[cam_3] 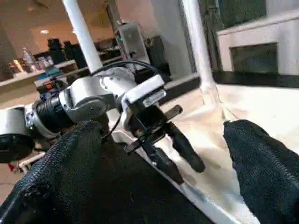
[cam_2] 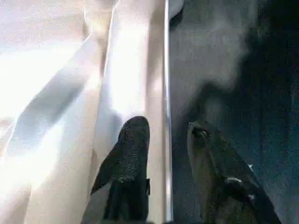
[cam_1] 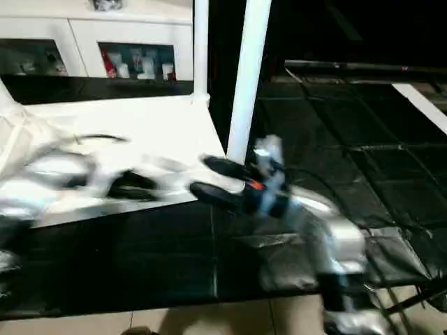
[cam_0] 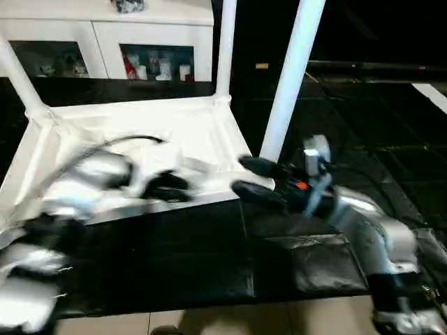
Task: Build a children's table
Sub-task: Rotate leg to tighten, then rotate table base
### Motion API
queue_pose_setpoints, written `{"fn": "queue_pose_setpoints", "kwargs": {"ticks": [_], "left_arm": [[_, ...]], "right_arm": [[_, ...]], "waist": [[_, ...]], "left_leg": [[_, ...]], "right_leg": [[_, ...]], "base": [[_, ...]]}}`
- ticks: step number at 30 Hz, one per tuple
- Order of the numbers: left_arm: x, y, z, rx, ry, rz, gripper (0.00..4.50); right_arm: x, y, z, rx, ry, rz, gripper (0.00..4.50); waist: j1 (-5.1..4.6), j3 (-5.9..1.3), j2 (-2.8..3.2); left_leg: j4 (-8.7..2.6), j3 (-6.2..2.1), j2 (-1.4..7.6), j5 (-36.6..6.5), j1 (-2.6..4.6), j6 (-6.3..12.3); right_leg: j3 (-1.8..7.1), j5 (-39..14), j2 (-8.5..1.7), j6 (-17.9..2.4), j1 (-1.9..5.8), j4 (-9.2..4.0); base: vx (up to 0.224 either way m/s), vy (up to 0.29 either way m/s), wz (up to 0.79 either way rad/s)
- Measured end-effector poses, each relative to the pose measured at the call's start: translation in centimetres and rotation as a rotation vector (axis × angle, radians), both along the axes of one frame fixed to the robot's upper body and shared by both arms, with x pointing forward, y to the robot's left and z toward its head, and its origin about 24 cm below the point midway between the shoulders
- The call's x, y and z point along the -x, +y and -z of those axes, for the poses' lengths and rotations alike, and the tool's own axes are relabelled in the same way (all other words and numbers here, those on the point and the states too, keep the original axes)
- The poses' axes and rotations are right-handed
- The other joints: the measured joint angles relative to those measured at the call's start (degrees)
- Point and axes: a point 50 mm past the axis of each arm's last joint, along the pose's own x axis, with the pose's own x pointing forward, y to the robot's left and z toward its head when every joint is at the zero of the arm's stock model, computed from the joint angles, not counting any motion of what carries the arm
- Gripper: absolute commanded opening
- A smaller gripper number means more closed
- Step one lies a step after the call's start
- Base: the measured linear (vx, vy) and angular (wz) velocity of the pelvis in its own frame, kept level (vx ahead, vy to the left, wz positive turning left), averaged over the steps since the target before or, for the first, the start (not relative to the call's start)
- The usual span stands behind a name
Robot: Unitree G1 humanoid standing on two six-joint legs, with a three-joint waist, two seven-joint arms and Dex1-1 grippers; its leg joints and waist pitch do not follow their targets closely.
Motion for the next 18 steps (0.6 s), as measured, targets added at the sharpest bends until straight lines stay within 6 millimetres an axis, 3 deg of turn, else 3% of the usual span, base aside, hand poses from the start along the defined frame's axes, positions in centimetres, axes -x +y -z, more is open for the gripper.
{"fn": "queue_pose_setpoints", "kwargs": {"ticks": [2, 7, 9, 10, 15, 18], "left_arm": [[1.1, 1.5, -0.3, -0.024, 0.03, -0.047, 1.89], [3.0, 2.2, -1.1, 0.005, 0.067, -0.078, 2.28], [4.2, 2.5, -1.3, 0.01, 0.101, -0.089, 2.28], [4.8, 2.6, -1.3, 0.007, 0.125, -0.09, 2.51], [6.9, 3.0, 0.0, -0.01, 0.24, -0.137, 2.79], [7.3, 3.2, 0.4, -0.023, 0.272, -0.163, 3.03]], "right_arm": [[-0.2, 1.3, 0.0, 0.003, -0.002, 0.001, 4.5], [-1.9, 3.7, 0.8, 0.094, 0.03, 0.077, 4.5], [-3.2, 4.6, 1.2, 0.165, 0.041, 0.143, 4.5], [-3.7, 4.9, 1.5, 0.205, 0.043, 0.174, 4.5], [-5.5, 6.1, 3.1, 0.382, 0.023, 0.293, 4.5], [-5.9, 6.4, 4.0, 0.424, 0.039, 0.336, 4.5]], "waist": [[-0.19, 0.0, 0.01], [-0.06, 0.01, 0.01], [-0.64, 0.0, -0.03], [-0.75, -0.01, -0.03], [-1.65, 0.0, -0.14], [-1.65, 0.01, -0.18]], "left_leg": [[-0.08, 0.0, 0.0, 0.0, 0.03, -0.02], [-0.08, -0.01, -0.01, 0.1, 0.02, -0.1], [-0.09, -0.02, -0.02, 0.1, 0.05, -0.18], [-0.1, -0.05, -0.02, 0.1, 0.05, -0.2], [-0.08, -0.09, -0.01, 0.1, 0.05, -0.23], [-0.08, -0.13, 0.0, 0.1, 0.03, -0.23]], "right_leg": [[0.0, 0.0, 0.02, -0.1, 0.0, -0.01], [0.0, 0.0, 0.02, -0.1, 0.0, 0.01], [0.02, 0.0, 0.02, -0.1, 0.0, 0.08], [0.02, 0.0, 0.02, -0.1, 0.0, 0.12], [0.04, 0.0, 0.07, -0.1, 0.0, 0.15], [0.04, 0.0, 0.11, -0.1, 0.0, 0.14]], "base": [[0.0, 0.0, 0.0], [0.0, 0.0, 0.0], [0.0, 0.0, 0.0], [0.0, 0.0, 0.0], [0.0, 0.0, 0.0], [0.0, 0.0, 0.0]]}}
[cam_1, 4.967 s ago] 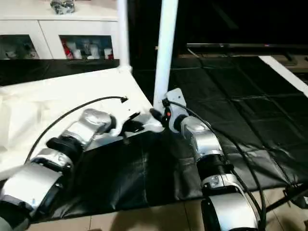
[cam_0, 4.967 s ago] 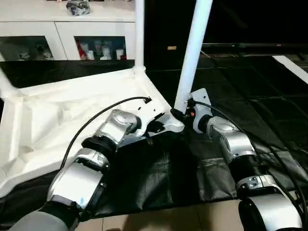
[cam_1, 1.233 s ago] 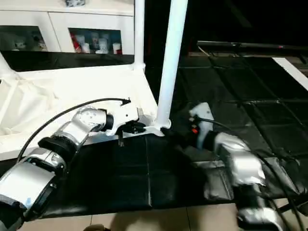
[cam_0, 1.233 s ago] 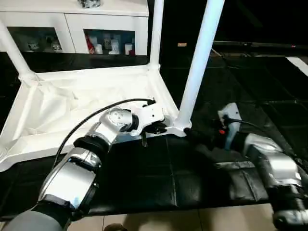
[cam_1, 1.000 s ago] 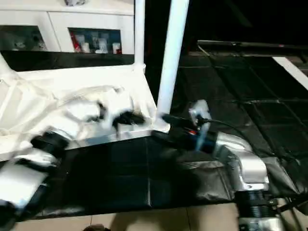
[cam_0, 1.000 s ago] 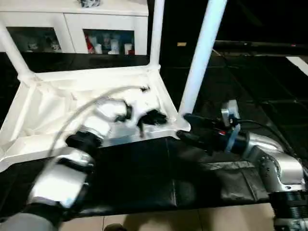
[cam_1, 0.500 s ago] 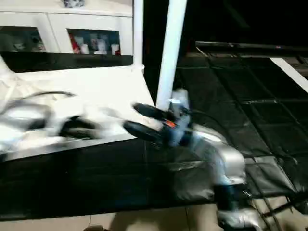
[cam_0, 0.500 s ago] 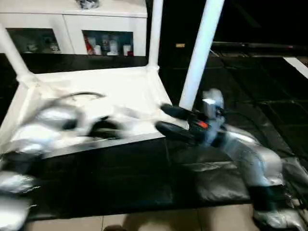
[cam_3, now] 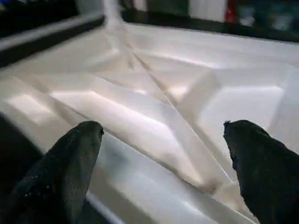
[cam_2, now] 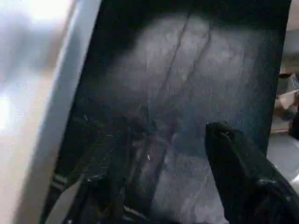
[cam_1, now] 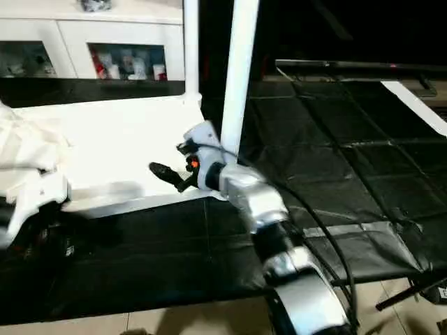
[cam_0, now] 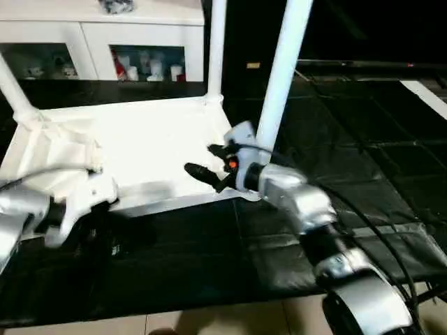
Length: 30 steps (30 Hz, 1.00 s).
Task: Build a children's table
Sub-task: Rotate table base
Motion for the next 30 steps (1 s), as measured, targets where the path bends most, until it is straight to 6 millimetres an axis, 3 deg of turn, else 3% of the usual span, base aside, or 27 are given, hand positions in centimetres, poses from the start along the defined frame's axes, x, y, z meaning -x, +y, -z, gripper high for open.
{"fn": "queue_pose_setpoints", "kwargs": {"ticks": [3, 7, 14, 24, 30], "left_arm": [[0.6, 0.2, 0.2, -0.032, 0.015, -0.022, 3.17], [1.1, -0.1, 0.9, -0.045, 0.044, -0.038, 3.48], [-0.4, 0.5, 1.4, -0.155, -0.07, -0.132, 4.06], [-2.0, -1.8, 2.8, -0.121, -0.167, -0.137, 4.06], [-3.5, -4.2, 3.2, -0.03, -0.266, -0.165, 4.06]], "right_arm": [[-0.5, 0.4, 0.8, 0.053, 0.009, 0.069, 4.5], [-1.2, 0.2, 1.6, 0.13, -0.023, 0.16, 4.5], [-2.0, -0.9, 2.3, 0.242, -0.074, 0.299, 4.5], [-3.4, -6.4, 2.8, 0.334, -0.084, 0.499, 4.5], [-3.9, -12.0, 2.5, 0.383, -0.104, 0.599, 4.5]], "waist": [[-0.48, -0.01, -0.05], [-0.43, -0.02, -0.15], [0.08, -0.06, -0.27], [1.29, -0.02, -0.21], [2.27, -0.01, -0.19]], "left_leg": [[0.01, 0.01, -0.01, 0.0, -0.01, 0.0], [0.03, 0.01, -0.01, 0.0, -0.02, 0.0], [0.12, 0.0, -0.04, 0.0, -0.05, 0.01], [0.33, 0.0, -0.02, 0.0, -0.15, 0.0], [0.56, 0.0, -0.02, 0.0, -0.3, 0.01]], "right_leg": [[0.03, 0.0, 0.0, 0.0, 0.0, 0.01], [0.03, 0.0, 0.0, 0.0, 0.0, 0.01], [0.09, 0.0, 0.0, 0.0, 0.05, 0.04], [0.13, 0.0, -0.01, 0.0, 0.14, 0.25], [0.14, 0.0, -0.07, 0.0, 0.16, 0.42]], "base": [[0.0, 0.0, 0.0], [0.0, 0.0, 0.0], [0.0, 0.0, 0.0], [0.0, 0.0, 0.0], [0.0, 0.0, 0.0]]}}
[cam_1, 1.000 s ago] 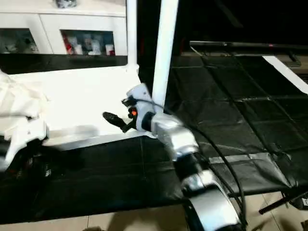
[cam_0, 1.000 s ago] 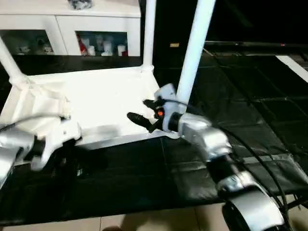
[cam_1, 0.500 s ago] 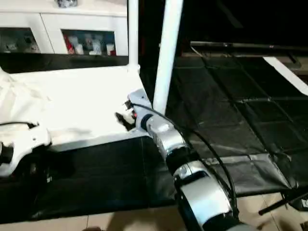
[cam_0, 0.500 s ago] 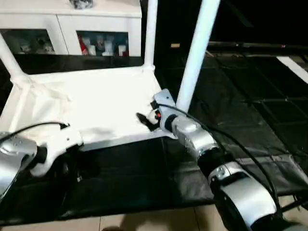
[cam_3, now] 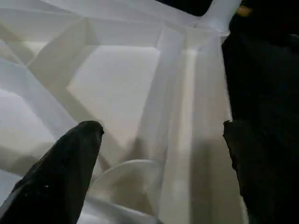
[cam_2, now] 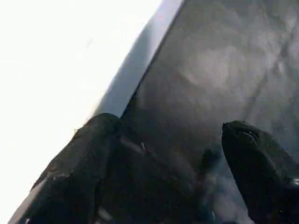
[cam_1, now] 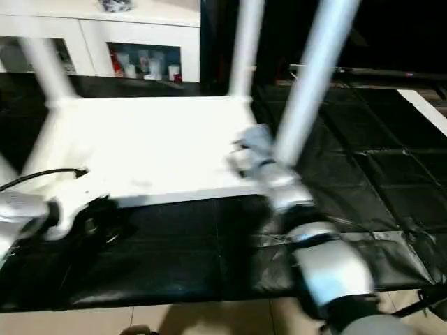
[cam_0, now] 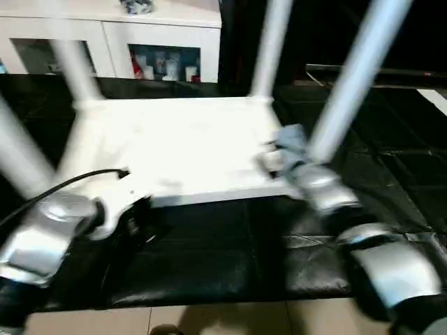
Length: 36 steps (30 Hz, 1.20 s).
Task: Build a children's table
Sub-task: Rotate table base
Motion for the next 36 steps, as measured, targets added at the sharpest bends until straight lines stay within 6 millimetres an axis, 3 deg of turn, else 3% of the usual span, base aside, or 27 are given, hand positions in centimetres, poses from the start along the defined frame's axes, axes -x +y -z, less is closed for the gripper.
{"fn": "queue_pose_setpoints", "kwargs": {"ticks": [4, 9, 12, 15, 19, 23, 29, 32, 36], "left_arm": [[-0.6, -1.6, -0.2, 0.082, -0.053, -0.01, 4.06], [-0.3, -2.2, -0.2, 0.137, -0.055, -0.002, 4.06], [0.9, -1.4, -0.1, 0.168, -0.017, -0.015, 4.06], [3.2, 0.8, 0.8, 0.15, 0.085, -0.048, 4.06], [4.6, 4.0, 0.6, 0.125, 0.133, -0.142, 4.06], [5.1, 6.0, -0.5, 0.097, 0.13, -0.188, 4.06], [6.0, 9.6, -1.3, 0.039, 0.155, -0.317, 4.06], [5.7, 11.6, -2.3, 0.016, 0.103, -0.401, 4.06], [3.7, 13.0, -4.8, 0.032, -0.064, -0.461, 4.06]], "right_arm": [[-0.1, -2.3, -0.7, 0.011, -0.03, 0.011, 4.5], [-0.1, -2.0, -1.1, -0.039, -0.053, -0.043, 4.5], [-0.1, -0.6, -1.6, -0.133, -0.07, -0.144, 4.5], [0.5, 0.7, -1.8, -0.217, -0.1, -0.263, 4.5], [2.2, 1.8, -0.5, -0.299, -0.072, -0.396, 4.5], [3.9, 2.7, 0.0, -0.357, -0.035, -0.561, 4.5], [7.2, 1.1, 0.3, -0.357, 0.082, -0.768, 4.5], [8.6, 0.3, 0.8, -0.358, 0.15, -0.801, 4.5], [9.1, -0.2, 1.1, -0.332, 0.194, -0.761, 4.5]], "waist": [[-0.65, 0.05, 0.14], [-2.37, 0.07, 0.19], [-3.52, 0.06, 0.18], [-3.82, 0.05, 0.15], [-2.61, 0.03, -0.14], [-2.0, 0.0, -0.3], [-1.68, -0.13, -0.72], [-1.74, -0.15, -0.75], [-1.43, -0.18, -0.81]], "left_leg": [[0.15, -0.01, 0.02, 0.0, 0.0, 0.01], [0.15, -0.05, 0.05, 0.0, -0.08, 0.01], [0.14, -0.09, 0.11, 0.0, -0.15, 0.02], [0.1, -0.14, 0.2, 0.0, -0.16, 0.04], [0.08, -0.19, 0.23, 0.0, -0.07, 0.04], [0.1, -0.22, 0.13, 0.0, 0.07, 0.05], [0.08, -0.31, 0.13, 0.0, 0.33, 0.05], [0.07, -0.37, 0.13, 0.0, 0.33, 0.05], [0.07, -0.48, 0.12, 0.0, 0.37, 0.03]], "right_leg": [[0.03, 0.0, 0.02, 0.0, -0.01, 0.15], [0.02, -0.2, 0.06, 0.0, -0.05, 0.33], [0.02, -0.3, 0.15, -0.1, -0.06, 0.34], [0.02, -0.4, 0.29, -0.3, -0.1, 0.36], [-0.05, -0.5, 0.31, -0.3, -0.19, 0.41], [0.06, -0.5, 0.27, -0.3, -0.04, 0.37], [0.09, -0.8, 0.32, 0.1, 0.22, 0.34], [0.09, -0.8, 0.36, 0.1, 0.28, 0.33], [0.05, -0.7, 0.39, 0.1, 0.32, 0.33]], "base": [[0.0, 0.0, 0.0], [0.0, 0.0, 0.0], [0.0, 0.0, 0.0], [0.0, 0.0, 0.0], [0.0, 0.0, 0.0], [0.0, 0.0, 0.0], [0.0, 0.0, 0.0], [0.0, 0.0, 0.0], [0.0, 0.0, 0.0]]}}
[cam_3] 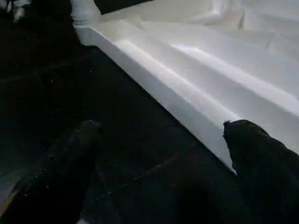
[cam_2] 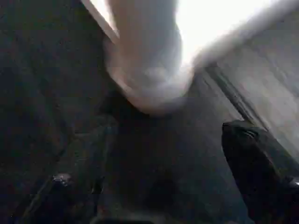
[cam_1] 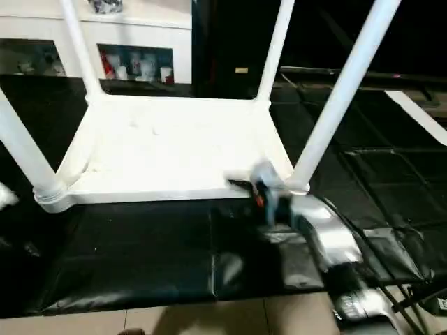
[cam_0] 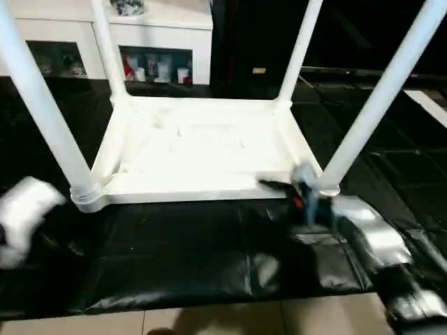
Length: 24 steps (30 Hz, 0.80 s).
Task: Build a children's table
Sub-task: Rotate table base
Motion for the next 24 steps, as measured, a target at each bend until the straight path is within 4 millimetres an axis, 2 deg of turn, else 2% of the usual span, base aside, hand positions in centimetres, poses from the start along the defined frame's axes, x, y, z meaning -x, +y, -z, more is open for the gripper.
{"fn": "queue_pose_setpoints", "kwargs": {"ticks": [5, 11, 16, 20, 24], "left_arm": [[-2.1, -0.5, -1.9, 0.068, -0.156, 0.018, 4.06], [-3.3, -1.4, -1.3, 0.159, -0.182, 0.028, 4.06], [-5.0, -3.2, -0.8, 0.305, -0.247, 0.054, 4.06], [-5.4, -4.3, -0.6, 0.43, -0.289, 0.066, 4.06], [-4.8, -5.5, -1.2, 0.526, -0.281, 0.177, 4.06]], "right_arm": [[0.6, 0.0, 0.7, 0.066, 0.044, 0.033, 4.5], [0.5, -0.3, 1.3, 0.123, 0.08, 0.11, 4.5], [0.2, 0.2, 2.0, 0.156, 0.089, 0.215, 4.5], [-0.1, 0.7, 3.3, 0.17, 0.132, 0.322, 4.5], [-0.9, 1.2, 3.3, 0.182, 0.125, 0.371, 4.5]], "waist": [[0.68, 0.02, 0.08], [1.13, 0.08, 0.35], [1.23, 0.06, 0.44], [1.31, 0.07, 0.45], [1.15, 0.06, 0.45]], "left_leg": [[0.0, 0.0, -0.03, 0.0, 0.02, 0.0], [-0.01, 0.01, -0.01, 0.0, -0.06, -0.01], [0.0, 0.01, -0.01, 0.0, -0.04, -0.01], [0.0, 0.0, -0.02, 0.0, -0.04, -0.02], [0.0, 0.01, -0.01, 0.0, 0.0, -0.03]], "right_leg": [[0.03, 0.0, -0.01, 0.0, 0.07, -0.05], [0.04, 0.2, 0.02, -0.3, -0.01, -0.05], [0.04, 0.2, 0.02, -0.4, 0.02, -0.04], [0.03, 0.2, 0.01, -0.4, 0.03, -0.03], [0.05, 0.3, 0.01, -0.4, 0.04, -0.03]], "base": [[0.0, 0.0, 0.0], [0.0, 0.0, 0.0], [0.0, 0.0, 0.0], [0.0, 0.0, 0.0], [0.0, 0.0, 0.0]]}}
